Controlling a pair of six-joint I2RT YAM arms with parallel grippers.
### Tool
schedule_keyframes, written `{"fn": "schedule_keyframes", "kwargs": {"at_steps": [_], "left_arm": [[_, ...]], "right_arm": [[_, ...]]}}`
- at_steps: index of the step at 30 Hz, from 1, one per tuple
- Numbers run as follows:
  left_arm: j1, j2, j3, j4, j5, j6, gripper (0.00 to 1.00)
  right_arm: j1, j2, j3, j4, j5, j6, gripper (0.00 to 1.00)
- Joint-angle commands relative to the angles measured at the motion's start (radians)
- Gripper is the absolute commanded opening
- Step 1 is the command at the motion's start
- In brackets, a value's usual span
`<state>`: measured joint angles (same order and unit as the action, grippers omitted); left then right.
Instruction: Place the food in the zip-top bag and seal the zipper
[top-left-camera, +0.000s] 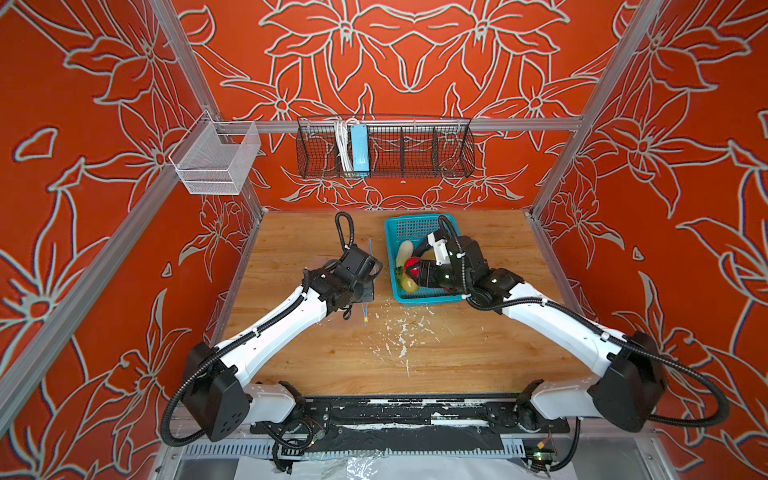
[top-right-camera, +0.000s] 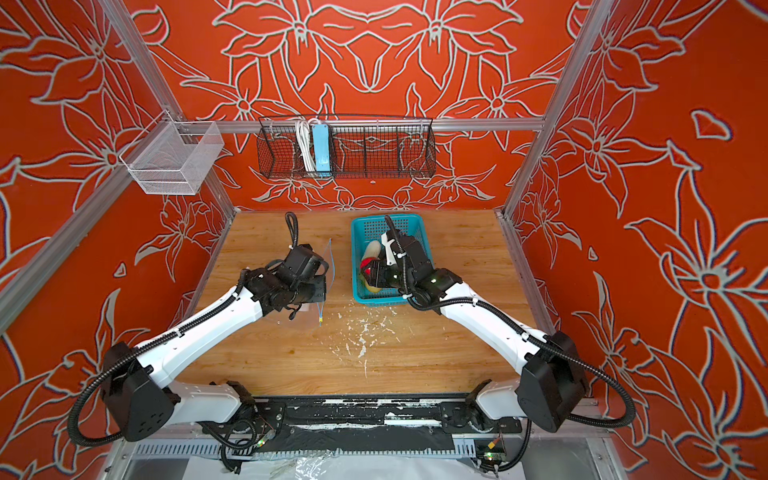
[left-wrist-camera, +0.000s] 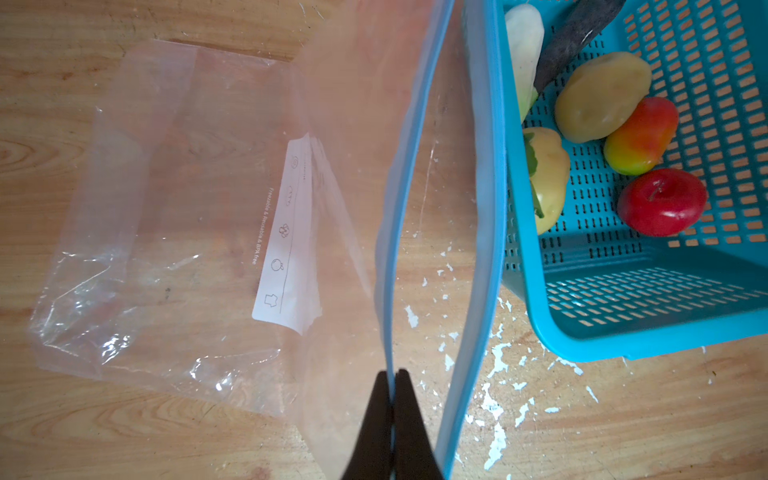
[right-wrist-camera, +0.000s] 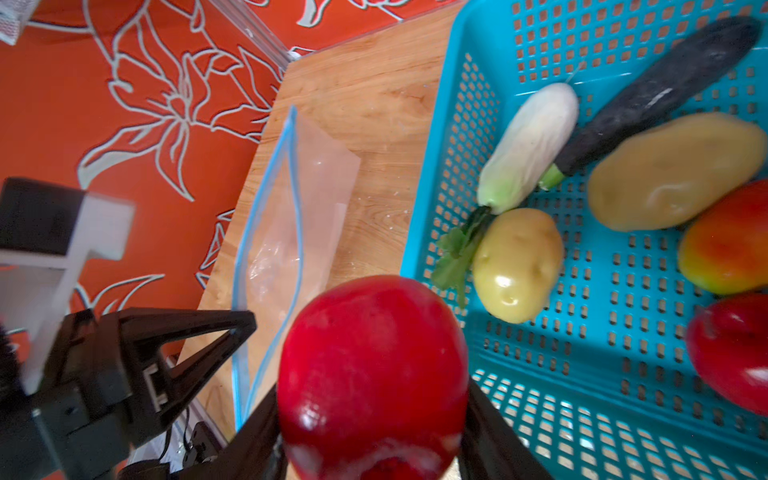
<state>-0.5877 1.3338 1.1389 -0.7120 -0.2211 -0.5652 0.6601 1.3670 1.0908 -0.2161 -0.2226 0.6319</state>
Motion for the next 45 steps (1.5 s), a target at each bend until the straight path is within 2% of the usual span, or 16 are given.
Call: {"fn": "schedule_keyframes", "kwargs": {"at_steps": [1,12,29,45], "left_arm": [[0.007,0.012,0.028,0.013,0.012,-0.009,0.0],[0.008,-0.01,0.03,0.016,0.032,-0.009,0.0],[0.008,-0.022,0.022,0.023,0.054,0.001,0.0],[0.008,-0.031,0.025,0.021,0.053,0.009,0.0]], "right_arm": [[0.027,-0.007,0.012,0.049,-0.022,-0.007,0.46],[0.105,0.041,0.035,0.138,-0.049,-0.034,0.46],[0.154,0.21,0.128,0.229,-0.084,-0.004,0.45],[0.177,0.301,0.201,0.164,-0.046,-0.006,0.45]]}}
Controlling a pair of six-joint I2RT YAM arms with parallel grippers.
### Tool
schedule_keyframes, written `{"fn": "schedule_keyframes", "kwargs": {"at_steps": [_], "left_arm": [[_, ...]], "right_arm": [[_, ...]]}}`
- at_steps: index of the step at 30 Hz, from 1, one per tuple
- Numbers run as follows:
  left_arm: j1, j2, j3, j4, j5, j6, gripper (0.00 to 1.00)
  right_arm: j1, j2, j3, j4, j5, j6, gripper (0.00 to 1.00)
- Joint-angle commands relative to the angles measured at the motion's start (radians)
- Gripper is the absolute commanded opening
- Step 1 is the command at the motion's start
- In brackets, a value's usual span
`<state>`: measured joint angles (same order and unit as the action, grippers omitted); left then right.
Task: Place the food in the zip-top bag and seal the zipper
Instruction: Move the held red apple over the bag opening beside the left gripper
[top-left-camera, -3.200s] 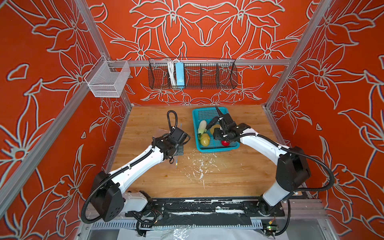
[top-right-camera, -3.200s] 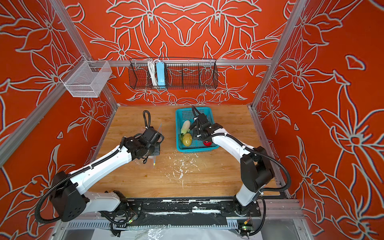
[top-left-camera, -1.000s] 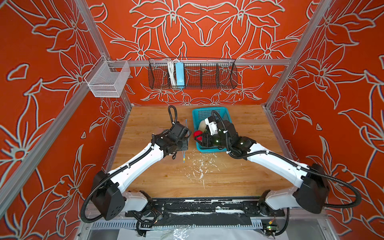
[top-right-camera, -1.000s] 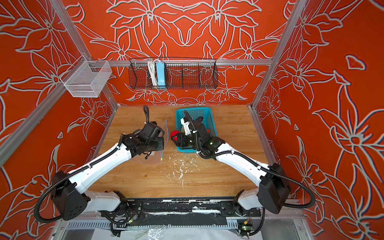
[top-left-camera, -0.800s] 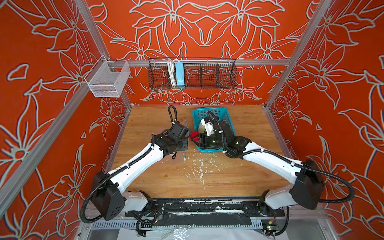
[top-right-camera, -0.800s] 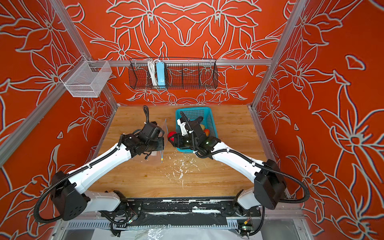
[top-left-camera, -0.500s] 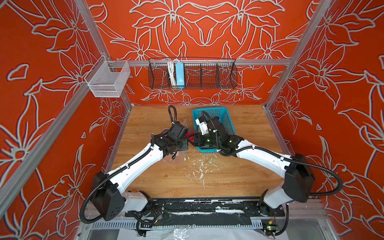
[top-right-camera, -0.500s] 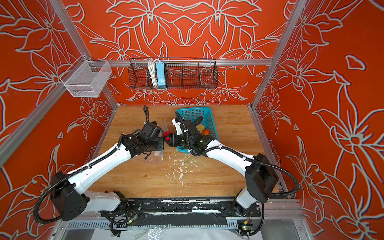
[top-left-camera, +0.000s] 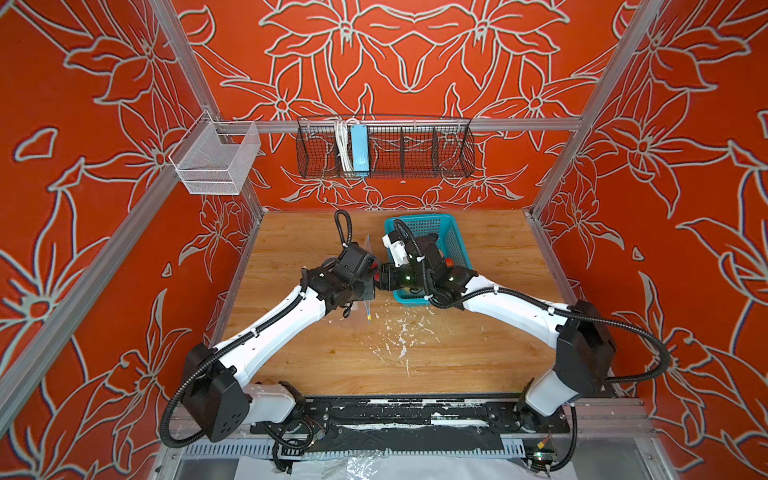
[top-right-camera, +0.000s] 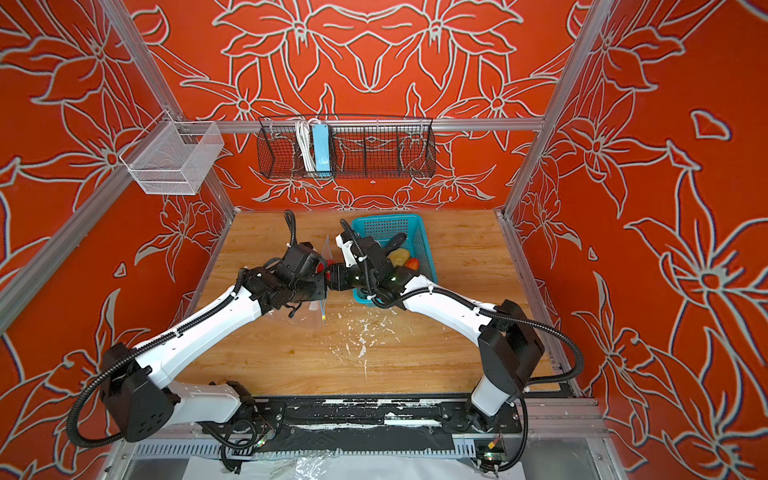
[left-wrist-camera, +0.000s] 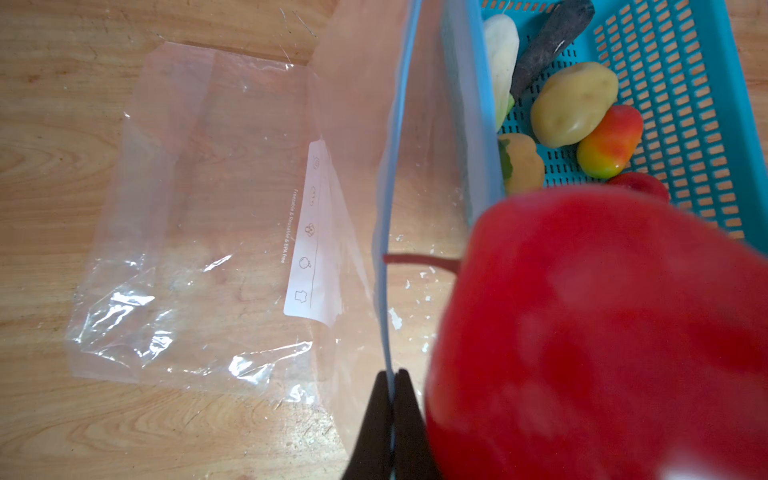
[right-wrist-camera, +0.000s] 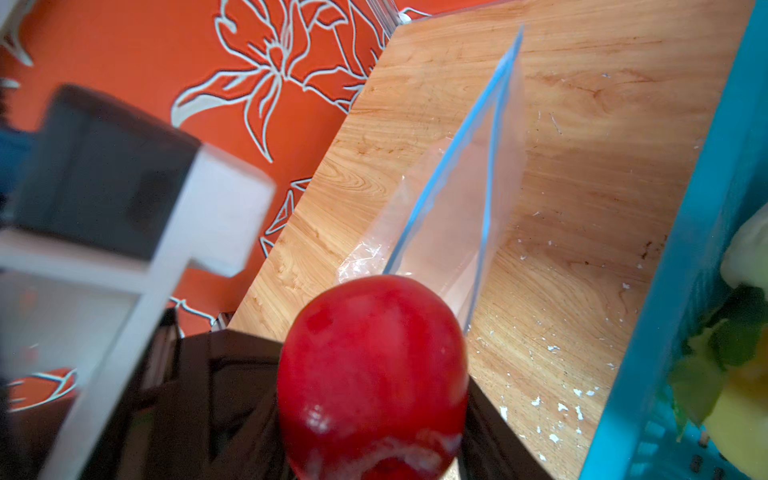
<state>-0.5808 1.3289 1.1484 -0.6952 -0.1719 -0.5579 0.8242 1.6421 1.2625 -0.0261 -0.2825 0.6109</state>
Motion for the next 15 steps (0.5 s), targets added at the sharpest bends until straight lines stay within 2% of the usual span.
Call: {"fn": "schedule_keyframes", "kwargs": {"at_steps": [1,15], "left_arm": [[0.001,-0.026,0.019,0.003,0.006,0.002,0.0],[0.001,-0.05,0.039,-0.012,0.0,0.005,0.0]], "right_arm": [[0.013,0.032,0.03,-0.027,0.016,0.014,0.44],[0.019,0.062,0.04,-0.114,0.075,-0.01,0.43]]}}
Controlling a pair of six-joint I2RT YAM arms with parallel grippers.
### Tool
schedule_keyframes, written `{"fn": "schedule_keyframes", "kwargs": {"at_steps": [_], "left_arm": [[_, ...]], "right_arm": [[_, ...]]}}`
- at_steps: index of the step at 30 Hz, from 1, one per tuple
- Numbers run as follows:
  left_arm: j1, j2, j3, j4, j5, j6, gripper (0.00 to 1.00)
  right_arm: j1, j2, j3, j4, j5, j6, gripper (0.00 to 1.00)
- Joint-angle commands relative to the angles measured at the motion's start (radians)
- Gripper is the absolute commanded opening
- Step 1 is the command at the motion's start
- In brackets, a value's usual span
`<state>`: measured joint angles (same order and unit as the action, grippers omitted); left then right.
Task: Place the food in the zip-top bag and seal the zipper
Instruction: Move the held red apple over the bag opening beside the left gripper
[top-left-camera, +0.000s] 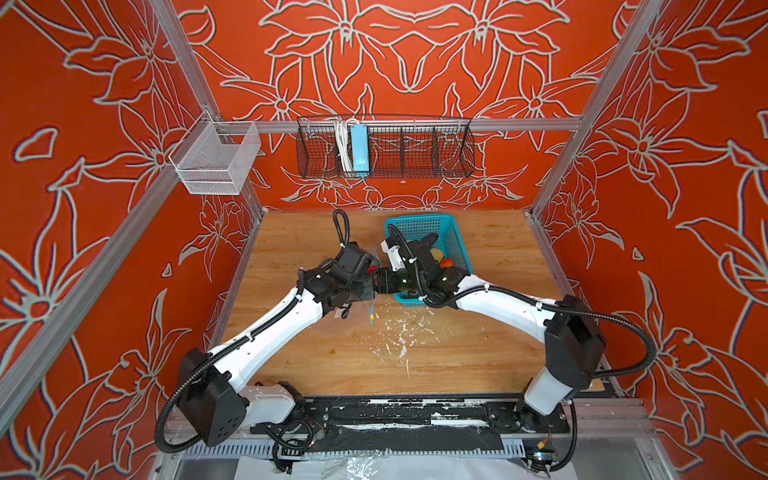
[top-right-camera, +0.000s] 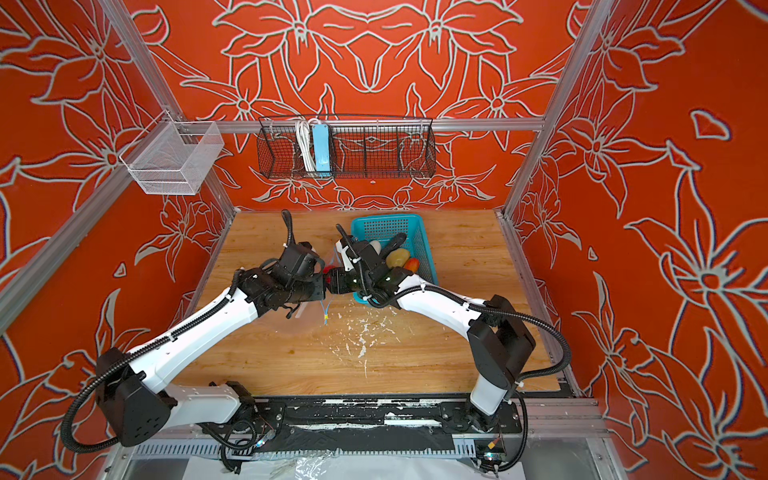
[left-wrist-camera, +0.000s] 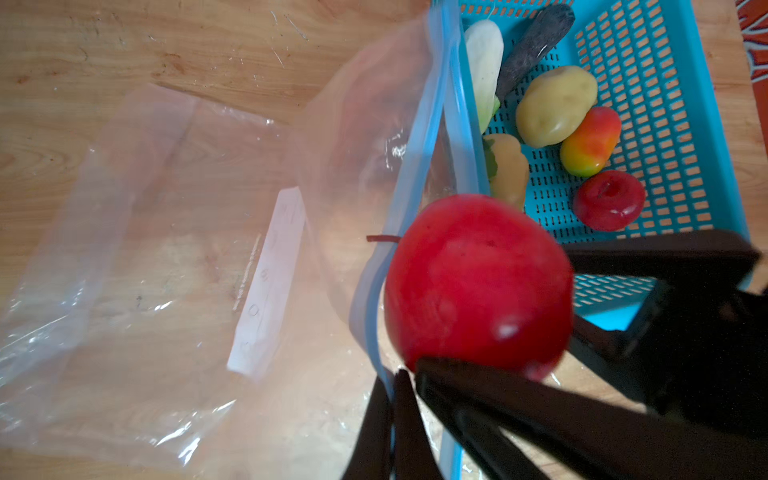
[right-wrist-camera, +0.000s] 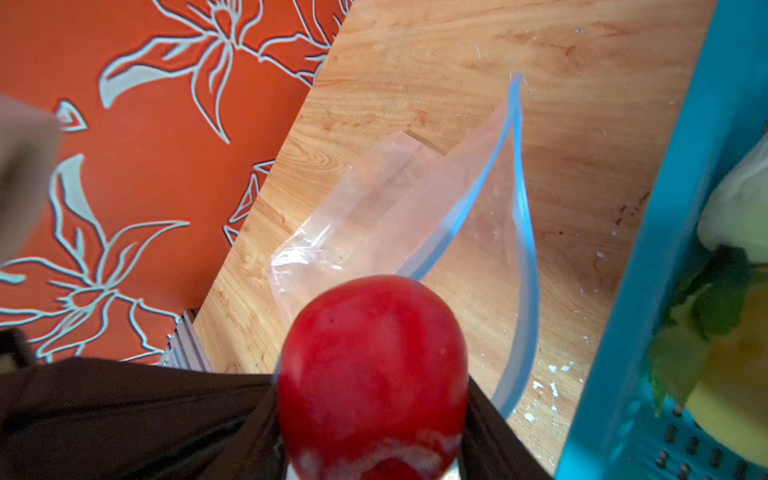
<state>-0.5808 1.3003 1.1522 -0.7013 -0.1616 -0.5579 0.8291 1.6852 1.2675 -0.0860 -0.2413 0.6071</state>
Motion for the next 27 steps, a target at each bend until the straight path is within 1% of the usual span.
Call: {"fn": "schedule_keyframes", "kwargs": {"at_steps": [1,8,17,24,27], "left_arm": [[0.001,-0.022,0.041,-0.014,-0.021,0.007,0.0],[0.001,-0.032,0.065,-0.024,-0.054,0.008,0.0],[0.001,-0.036,0.061,-0.02,-0.079,0.007,0.0],[0.0,-0.046,0.043,-0.03,-0.099,0.011,0.0],[0.001,-0.054,0.026,-0.024,-0.095,0.007,0.0]], "right_arm": [[0.018,0.019,0.032,-0.059,0.036,-0.009,0.43],[0.033,0.022,0.025,-0.064,0.028,-0.017,0.43],[0.045,-0.003,0.008,-0.057,0.0,-0.017,0.43],[0.045,-0.062,-0.046,-0.086,0.04,-0.005,0.44],[0.045,-0.068,-0.041,-0.11,0.031,-0.006,0.44]]}}
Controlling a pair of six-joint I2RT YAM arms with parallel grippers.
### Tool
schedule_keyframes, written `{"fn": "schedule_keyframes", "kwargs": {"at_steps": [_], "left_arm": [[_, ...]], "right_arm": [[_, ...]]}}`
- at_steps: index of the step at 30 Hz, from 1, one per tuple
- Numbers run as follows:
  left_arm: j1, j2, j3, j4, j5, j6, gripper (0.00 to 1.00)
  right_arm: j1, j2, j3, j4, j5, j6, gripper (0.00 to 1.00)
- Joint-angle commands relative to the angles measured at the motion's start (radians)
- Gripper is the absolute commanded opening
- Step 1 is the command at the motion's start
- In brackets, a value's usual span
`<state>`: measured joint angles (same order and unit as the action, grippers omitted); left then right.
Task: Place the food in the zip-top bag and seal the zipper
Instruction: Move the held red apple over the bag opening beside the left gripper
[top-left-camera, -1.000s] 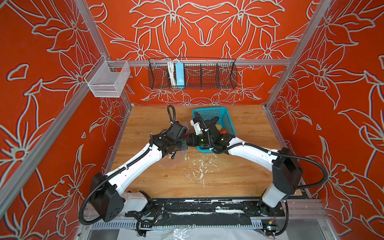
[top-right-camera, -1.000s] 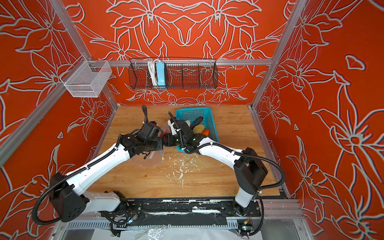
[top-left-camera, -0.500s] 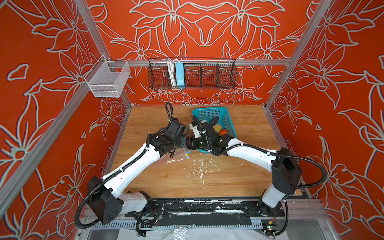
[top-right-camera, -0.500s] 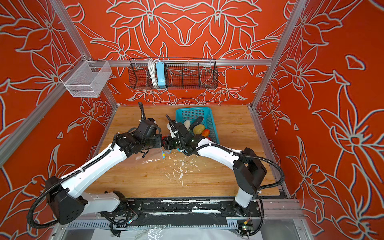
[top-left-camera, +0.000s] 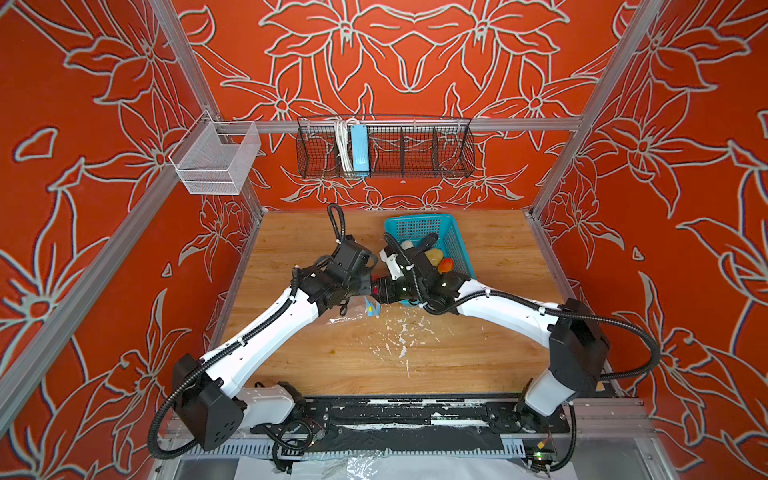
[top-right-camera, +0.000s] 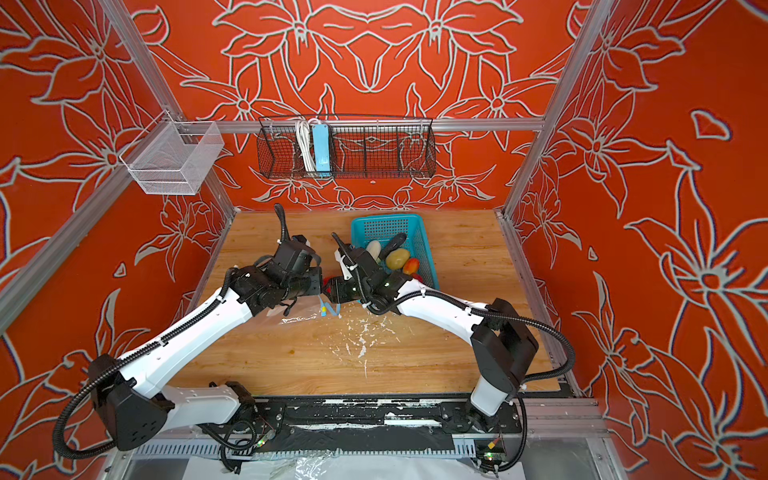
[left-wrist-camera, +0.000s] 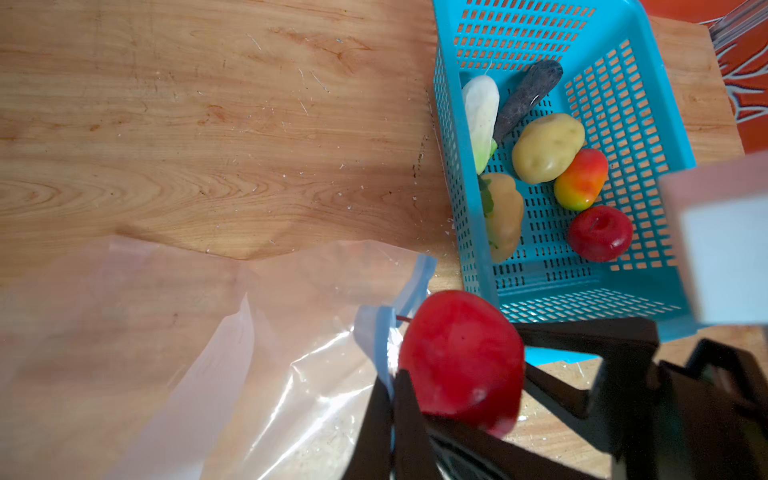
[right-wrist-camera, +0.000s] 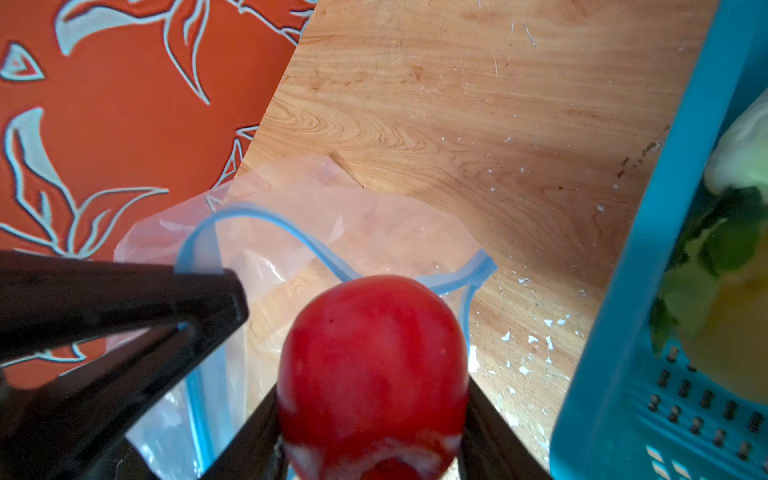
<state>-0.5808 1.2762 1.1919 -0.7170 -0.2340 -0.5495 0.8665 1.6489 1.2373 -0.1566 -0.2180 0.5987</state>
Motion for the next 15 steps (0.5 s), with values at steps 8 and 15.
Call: {"fn": "schedule_keyframes", "kwargs": {"at_steps": [8,15], "left_arm": [[0.0,-0.038,-0.057,0.016,-0.004,-0.011,0.0],[0.001,-0.034,-0.052,0.01,-0.014,0.0,0.0]], "right_arm": [[0.02,-0.027,-0.007,-0.013,-0.044,0.024,0.44],[0.044,-0.102,-0.067,0.009,-0.014,0.015,0.44]]}}
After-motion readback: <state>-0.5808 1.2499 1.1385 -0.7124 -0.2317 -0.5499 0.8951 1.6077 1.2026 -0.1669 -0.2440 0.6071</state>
